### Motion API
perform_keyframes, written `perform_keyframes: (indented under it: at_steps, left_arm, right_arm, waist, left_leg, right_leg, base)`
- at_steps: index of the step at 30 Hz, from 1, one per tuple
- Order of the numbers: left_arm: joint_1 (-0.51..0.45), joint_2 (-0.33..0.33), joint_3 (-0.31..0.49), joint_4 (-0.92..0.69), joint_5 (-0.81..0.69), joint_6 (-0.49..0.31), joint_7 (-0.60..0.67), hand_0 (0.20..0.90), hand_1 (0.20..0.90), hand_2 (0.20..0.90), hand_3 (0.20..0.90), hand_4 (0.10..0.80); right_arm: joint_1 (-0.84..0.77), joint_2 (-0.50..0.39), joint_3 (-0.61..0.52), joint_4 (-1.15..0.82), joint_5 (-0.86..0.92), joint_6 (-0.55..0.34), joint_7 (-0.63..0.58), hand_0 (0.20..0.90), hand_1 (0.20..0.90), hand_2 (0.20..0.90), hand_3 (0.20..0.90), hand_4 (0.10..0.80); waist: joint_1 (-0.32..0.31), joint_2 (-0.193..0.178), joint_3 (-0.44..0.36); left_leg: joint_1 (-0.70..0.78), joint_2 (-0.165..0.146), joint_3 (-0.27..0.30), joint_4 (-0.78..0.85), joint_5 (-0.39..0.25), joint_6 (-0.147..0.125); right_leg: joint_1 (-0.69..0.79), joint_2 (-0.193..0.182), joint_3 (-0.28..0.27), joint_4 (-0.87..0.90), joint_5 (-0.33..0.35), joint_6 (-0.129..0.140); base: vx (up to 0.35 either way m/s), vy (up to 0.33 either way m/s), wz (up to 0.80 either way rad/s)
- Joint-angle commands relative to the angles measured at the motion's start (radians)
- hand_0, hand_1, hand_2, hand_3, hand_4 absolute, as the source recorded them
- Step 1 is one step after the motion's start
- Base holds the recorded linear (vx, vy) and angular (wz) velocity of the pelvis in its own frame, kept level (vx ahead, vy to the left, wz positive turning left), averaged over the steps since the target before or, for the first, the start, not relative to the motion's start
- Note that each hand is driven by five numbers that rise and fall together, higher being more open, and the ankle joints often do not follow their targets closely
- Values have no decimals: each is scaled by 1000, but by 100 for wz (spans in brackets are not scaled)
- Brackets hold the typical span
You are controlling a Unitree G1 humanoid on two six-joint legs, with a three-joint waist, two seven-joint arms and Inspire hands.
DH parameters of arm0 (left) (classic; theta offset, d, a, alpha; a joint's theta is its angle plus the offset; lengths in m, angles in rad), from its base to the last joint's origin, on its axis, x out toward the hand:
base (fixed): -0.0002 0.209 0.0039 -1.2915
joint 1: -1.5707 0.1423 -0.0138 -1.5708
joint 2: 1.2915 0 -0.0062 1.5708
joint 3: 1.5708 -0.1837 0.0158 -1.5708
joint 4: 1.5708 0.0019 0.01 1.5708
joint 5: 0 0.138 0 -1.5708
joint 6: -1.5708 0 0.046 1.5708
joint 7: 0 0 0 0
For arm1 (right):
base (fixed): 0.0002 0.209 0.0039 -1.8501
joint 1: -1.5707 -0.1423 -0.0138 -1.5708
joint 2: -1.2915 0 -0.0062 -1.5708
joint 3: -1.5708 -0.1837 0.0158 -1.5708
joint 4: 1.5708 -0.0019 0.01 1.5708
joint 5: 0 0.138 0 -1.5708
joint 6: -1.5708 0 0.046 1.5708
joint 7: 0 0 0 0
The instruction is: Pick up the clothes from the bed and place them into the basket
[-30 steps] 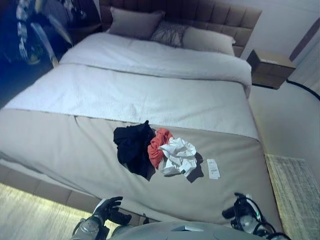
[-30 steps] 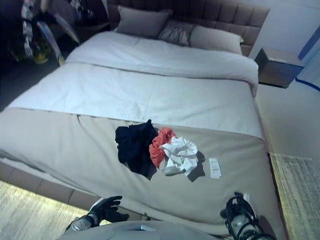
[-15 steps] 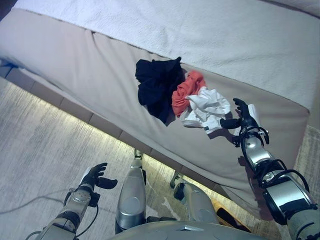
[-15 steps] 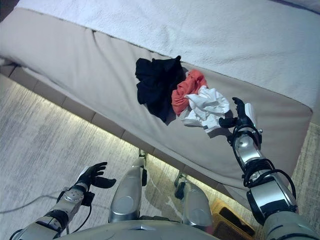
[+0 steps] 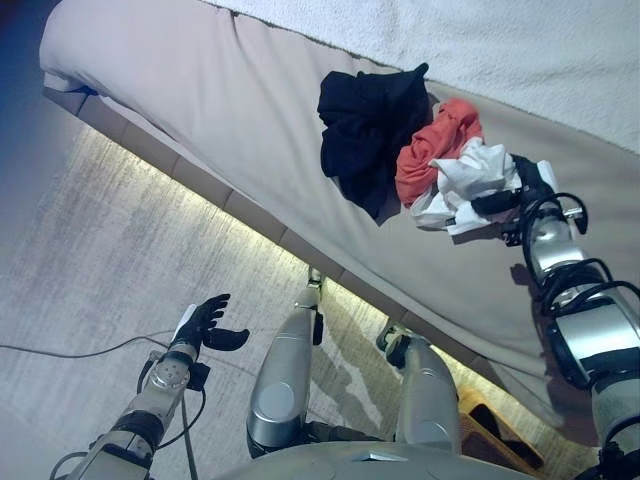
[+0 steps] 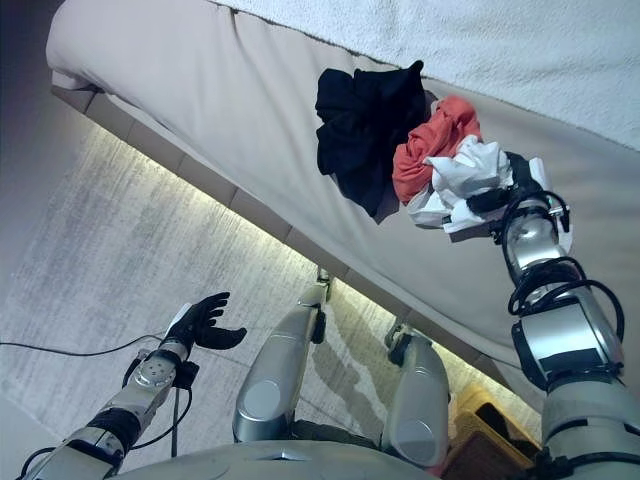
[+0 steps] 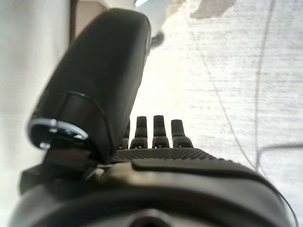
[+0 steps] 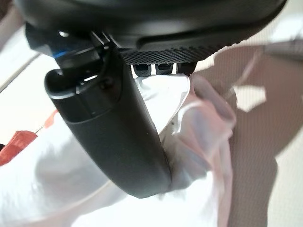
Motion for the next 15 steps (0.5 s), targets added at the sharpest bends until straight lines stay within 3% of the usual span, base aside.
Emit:
perform_keyframes:
  at_steps: [1,3,4,5,14,15]
  left_arm:
    - [87,35,-9,-4,-15,-40,29,900,900,900,900,800]
    - [92,37,-4,-12,-10,-47,28,900,900,900,900,800]
    - [102,44,-3,-24,-7,-48,26,900,900,900,900,800]
    - [108,45,-2,-29,-6,-48,31,900,900,900,900,800]
    - [160,45,24,-47,15,-76,38,900,900,900,900,800]
    - [166,42,29,-47,15,-81,39,900,900,900,900,800]
  right_arm:
    - [-31,-57,61,-19,74,-13,145,900,900,900,900,800]
    - [-23,-56,58,-21,100,-21,144,900,900,900,900,800]
    - [-9,-53,36,-24,110,-39,136,364,364,364,274,174]
    - [3,-49,20,-25,122,-54,129,300,300,300,200,100]
    - [122,-58,-111,-96,224,-127,75,300,300,300,200,100]
    - [144,-59,-134,-111,245,-132,61,300,300,300,200,100]
  waist:
    - [11,15,-74]
    - [11,17,-75]
    - [11,18,-76]
    - [10,18,-77]
    - [-10,2,-86]
    - [-14,0,-89]
  left_leg:
    - [-72,18,53,166,-131,-4]
    - [-72,18,53,168,-132,-3]
    - [-66,20,54,165,-134,-3]
    - [-61,19,52,161,-133,-2]
    - [22,41,57,120,-122,-18]
    - [35,48,68,96,-91,-14]
  right_leg:
    - [-102,37,31,-30,81,-22]
    - [-107,38,33,-19,75,-26]
    - [-108,36,34,-6,64,-28]
    - [-106,38,35,-2,61,-29]
    - [-9,68,29,-53,59,-32]
    - [9,74,15,-87,91,-42]
  base:
    - [21,78,7]
    - [9,18,3]
    - [30,21,0]
    - [37,22,0]
    - [9,0,-1]
    - [-53,35,-2]
